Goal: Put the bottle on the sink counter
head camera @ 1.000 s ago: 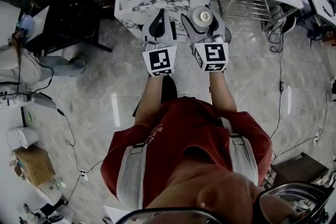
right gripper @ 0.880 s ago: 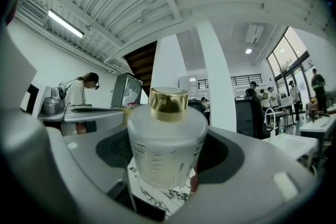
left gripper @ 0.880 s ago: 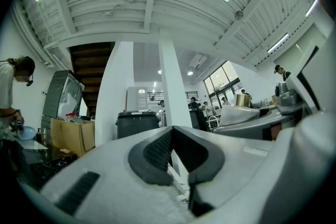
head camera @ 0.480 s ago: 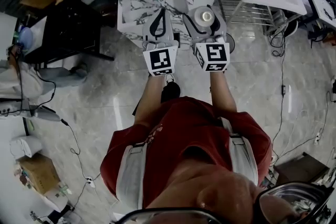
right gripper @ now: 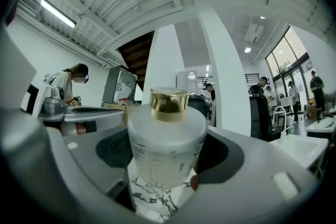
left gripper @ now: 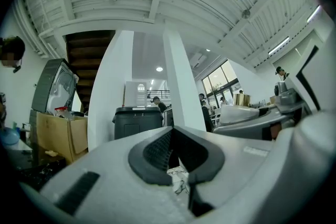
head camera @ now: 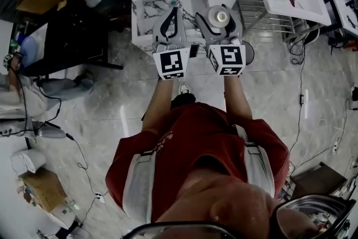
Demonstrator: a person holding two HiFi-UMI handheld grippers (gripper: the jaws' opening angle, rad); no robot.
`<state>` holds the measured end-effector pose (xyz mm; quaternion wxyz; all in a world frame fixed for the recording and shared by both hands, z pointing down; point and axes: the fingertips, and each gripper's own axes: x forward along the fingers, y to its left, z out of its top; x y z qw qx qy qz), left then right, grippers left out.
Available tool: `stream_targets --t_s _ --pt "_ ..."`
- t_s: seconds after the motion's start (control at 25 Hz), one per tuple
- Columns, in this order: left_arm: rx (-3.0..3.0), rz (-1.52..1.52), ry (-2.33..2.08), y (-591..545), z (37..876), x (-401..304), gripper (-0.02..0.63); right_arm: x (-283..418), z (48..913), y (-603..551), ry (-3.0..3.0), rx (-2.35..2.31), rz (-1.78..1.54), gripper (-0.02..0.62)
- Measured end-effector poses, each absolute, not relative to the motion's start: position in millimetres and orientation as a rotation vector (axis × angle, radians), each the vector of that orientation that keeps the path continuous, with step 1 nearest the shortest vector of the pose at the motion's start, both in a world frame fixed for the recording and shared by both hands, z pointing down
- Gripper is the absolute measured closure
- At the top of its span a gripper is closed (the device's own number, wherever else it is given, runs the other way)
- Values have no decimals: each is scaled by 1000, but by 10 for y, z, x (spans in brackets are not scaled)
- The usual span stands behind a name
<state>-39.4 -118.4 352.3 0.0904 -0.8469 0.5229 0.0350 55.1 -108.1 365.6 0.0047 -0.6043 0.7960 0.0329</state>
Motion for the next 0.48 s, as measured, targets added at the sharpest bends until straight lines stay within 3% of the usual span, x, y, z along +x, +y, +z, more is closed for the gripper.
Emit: stream_targets --t_s 0.48 --pt "-2546 130 1549 -1911 3552 -872 604 98 3655 -1769 2485 -1941 111 253"
